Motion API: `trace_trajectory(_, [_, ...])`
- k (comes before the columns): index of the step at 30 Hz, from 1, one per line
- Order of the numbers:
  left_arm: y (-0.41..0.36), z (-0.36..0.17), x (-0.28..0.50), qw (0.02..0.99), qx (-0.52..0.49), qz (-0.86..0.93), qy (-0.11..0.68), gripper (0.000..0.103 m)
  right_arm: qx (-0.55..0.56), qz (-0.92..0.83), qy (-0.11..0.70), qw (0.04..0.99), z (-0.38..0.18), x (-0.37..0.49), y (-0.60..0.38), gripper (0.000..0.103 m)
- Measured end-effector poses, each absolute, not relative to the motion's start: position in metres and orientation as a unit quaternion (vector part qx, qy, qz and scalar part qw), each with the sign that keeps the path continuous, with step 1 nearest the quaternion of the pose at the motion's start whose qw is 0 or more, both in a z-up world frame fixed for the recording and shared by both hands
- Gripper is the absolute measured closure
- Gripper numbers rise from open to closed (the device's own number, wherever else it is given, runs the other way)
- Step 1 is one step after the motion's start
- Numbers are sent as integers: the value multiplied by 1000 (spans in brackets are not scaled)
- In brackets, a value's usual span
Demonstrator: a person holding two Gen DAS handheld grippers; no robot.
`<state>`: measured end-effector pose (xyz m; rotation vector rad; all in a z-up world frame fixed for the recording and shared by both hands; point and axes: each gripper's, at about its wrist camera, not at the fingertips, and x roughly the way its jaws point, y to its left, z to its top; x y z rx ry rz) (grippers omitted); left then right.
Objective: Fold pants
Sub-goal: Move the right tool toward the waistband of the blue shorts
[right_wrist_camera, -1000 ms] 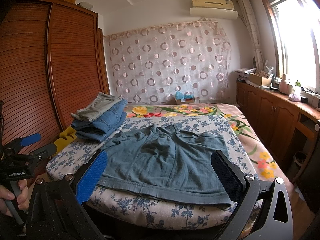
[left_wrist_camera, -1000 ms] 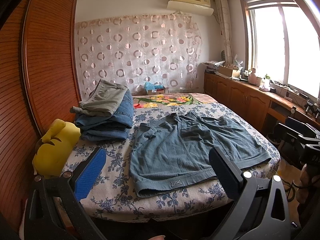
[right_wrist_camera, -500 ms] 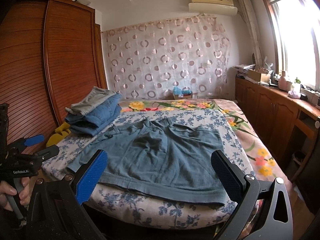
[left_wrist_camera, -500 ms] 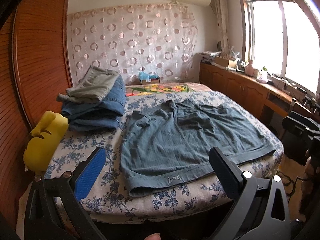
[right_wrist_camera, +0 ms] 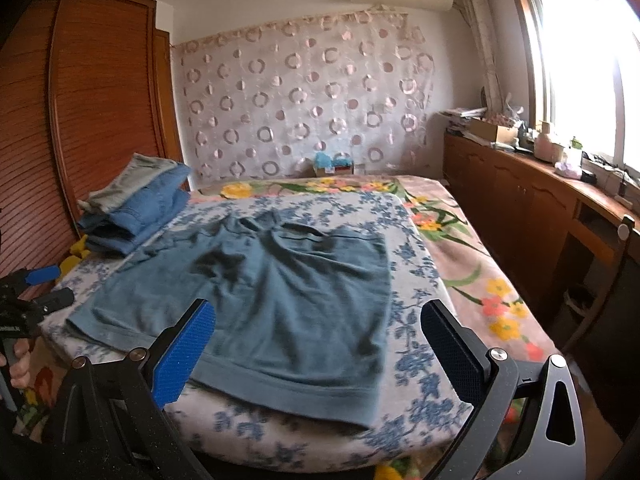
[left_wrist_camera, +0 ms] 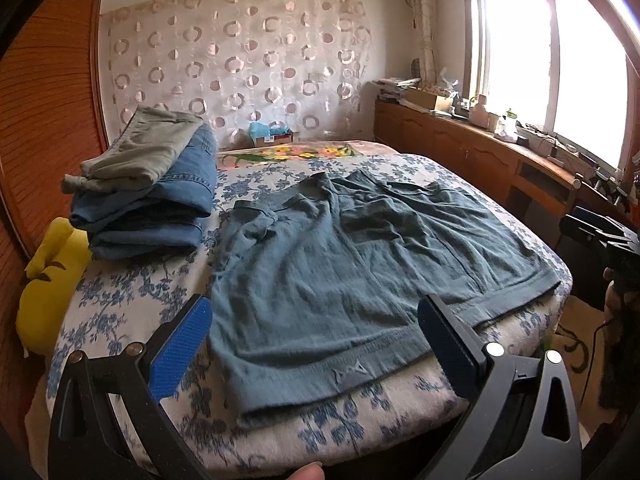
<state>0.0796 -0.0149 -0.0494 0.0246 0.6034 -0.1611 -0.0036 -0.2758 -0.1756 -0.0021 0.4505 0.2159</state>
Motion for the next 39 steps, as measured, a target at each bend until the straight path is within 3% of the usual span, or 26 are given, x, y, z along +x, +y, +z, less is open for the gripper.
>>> trace_trajectory(12, [-11,-53,110,944,9,-91,318,0,-37,110,278,954,-158,54,-275,6])
trace_trajectory(17, [-15,-52,113,941,10,-97,324,0,-39,112,305,945,-153,85,-282,13])
trace_trajectory(21, [-16,-51,112,940,10,-96,327,0,-23,111,335,936,-152,117,-289,25])
trace_trajectory(27, [-9,-56,114,938,-5,-92,335,0,15,112,380,918,-146,156,-302,58])
trace_trajectory(36, [0,-67,113,934,-16,-85,348,0,21,114,410,905,-135,186,-300,65])
trace_trajectory(39, [1,-70,112,933,-16,-84,350,0,3,105,409,906,-131,191,-294,79])
